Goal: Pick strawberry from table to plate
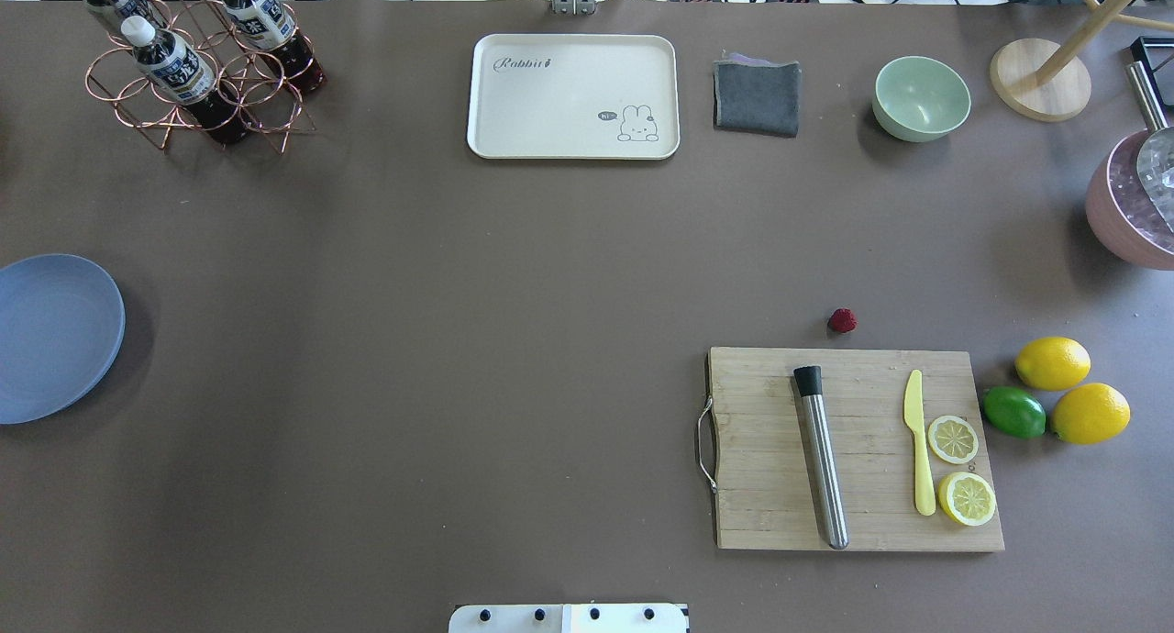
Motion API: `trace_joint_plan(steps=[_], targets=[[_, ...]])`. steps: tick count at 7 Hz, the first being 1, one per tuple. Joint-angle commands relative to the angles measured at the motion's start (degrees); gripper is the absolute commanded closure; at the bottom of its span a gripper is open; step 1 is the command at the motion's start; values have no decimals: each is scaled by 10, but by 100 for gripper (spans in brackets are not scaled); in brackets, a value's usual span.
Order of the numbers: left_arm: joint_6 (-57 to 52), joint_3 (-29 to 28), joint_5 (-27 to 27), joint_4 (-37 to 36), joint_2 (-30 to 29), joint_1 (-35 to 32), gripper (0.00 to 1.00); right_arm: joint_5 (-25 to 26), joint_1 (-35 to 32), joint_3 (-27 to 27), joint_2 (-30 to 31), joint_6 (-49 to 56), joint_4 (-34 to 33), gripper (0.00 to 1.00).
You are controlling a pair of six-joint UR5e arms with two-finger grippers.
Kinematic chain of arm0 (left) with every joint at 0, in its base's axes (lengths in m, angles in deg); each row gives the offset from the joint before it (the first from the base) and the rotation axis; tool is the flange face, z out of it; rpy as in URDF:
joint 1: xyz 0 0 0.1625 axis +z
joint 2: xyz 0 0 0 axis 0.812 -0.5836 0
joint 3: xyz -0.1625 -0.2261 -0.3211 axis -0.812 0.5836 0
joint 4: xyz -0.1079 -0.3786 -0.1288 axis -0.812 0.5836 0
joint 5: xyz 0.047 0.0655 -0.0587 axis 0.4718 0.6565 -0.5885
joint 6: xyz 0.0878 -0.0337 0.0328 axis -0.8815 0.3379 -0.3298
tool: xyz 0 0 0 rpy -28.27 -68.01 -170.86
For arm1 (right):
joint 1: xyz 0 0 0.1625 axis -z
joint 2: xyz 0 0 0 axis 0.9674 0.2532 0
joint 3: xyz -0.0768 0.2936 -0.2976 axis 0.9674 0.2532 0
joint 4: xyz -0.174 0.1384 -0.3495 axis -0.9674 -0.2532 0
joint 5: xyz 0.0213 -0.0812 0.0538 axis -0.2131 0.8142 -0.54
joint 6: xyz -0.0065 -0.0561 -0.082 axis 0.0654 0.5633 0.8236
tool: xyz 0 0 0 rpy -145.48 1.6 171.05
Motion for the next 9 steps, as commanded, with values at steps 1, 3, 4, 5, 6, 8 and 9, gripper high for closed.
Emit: trace_joint_plan(steps=[1, 3, 4, 5, 6, 8, 9], targets=[[0, -3, 3, 3, 2, 0, 2, -6, 2, 0, 1, 0, 0, 0], [1, 1, 3, 4, 2, 0, 2, -8, 3, -1, 0, 0, 0, 0], [2, 3, 3, 4, 1, 0, 2, -8, 4, -1, 0, 0, 0, 0], [4, 7, 2, 4, 0, 0, 2, -10, 6, 0, 1, 0, 0, 0], [5, 7, -1, 4, 0, 0, 3, -13, 8, -1, 1, 1, 1, 0], [4, 2, 1, 4, 1, 0, 2, -13, 19, -8, 0, 3, 2, 0], [2, -2, 3, 7, 0, 4, 2, -14, 20, -11, 0, 3, 2, 0]])
